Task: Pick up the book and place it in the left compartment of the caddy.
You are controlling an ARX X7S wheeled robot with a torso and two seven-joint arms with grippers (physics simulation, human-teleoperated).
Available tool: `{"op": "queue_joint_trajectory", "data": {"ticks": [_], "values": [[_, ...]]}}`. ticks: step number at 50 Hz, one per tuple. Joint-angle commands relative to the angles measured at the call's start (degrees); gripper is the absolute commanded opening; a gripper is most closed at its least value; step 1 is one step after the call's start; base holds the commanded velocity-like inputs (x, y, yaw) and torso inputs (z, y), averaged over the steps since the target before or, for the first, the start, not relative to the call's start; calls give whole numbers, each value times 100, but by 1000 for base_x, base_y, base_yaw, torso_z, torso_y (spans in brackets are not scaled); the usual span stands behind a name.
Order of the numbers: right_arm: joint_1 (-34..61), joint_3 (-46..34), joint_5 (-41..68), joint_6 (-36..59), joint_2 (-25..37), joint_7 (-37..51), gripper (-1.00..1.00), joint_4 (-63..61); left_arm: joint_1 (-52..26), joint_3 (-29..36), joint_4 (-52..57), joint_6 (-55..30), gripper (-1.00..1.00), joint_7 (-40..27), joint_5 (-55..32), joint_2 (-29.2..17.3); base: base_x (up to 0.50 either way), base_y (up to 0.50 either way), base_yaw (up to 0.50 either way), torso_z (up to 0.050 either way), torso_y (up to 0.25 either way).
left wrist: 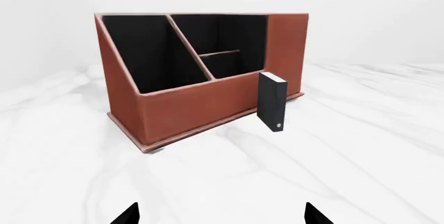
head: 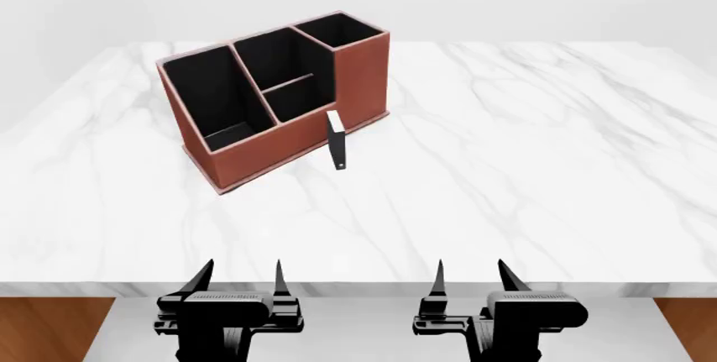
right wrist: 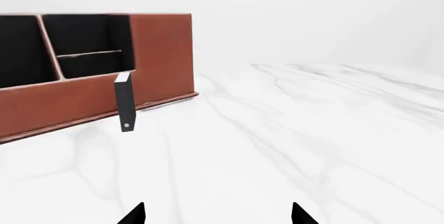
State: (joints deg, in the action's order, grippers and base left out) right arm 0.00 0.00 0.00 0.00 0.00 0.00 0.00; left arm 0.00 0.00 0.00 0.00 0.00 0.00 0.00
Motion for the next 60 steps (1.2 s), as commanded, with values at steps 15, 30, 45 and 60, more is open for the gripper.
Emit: {"op": "queue_joint_trajectory", "data": {"ticks": [15, 30, 45, 60], "values": [[108, -464, 15, 215, 325, 511, 100, 74, -29, 366, 41, -153, 100, -293, -294, -299, 0, 0, 0, 0, 0], [123, -621, 180, 178, 426, 623, 100, 108, -68, 507, -40, -88, 100, -465, -371, -426, 0, 455, 0, 0, 0], [115, -742, 300, 170, 515, 711, 100, 76, -91, 615, -83, -60, 100, -598, -439, -520, 0, 296, 0, 0, 0], [152, -685, 675, 1943, 861, 796, 100, -2097, -215, 591, 2488, -2595, 100, -1131, -477, -781, 253, 0, 0, 0, 0]]}}
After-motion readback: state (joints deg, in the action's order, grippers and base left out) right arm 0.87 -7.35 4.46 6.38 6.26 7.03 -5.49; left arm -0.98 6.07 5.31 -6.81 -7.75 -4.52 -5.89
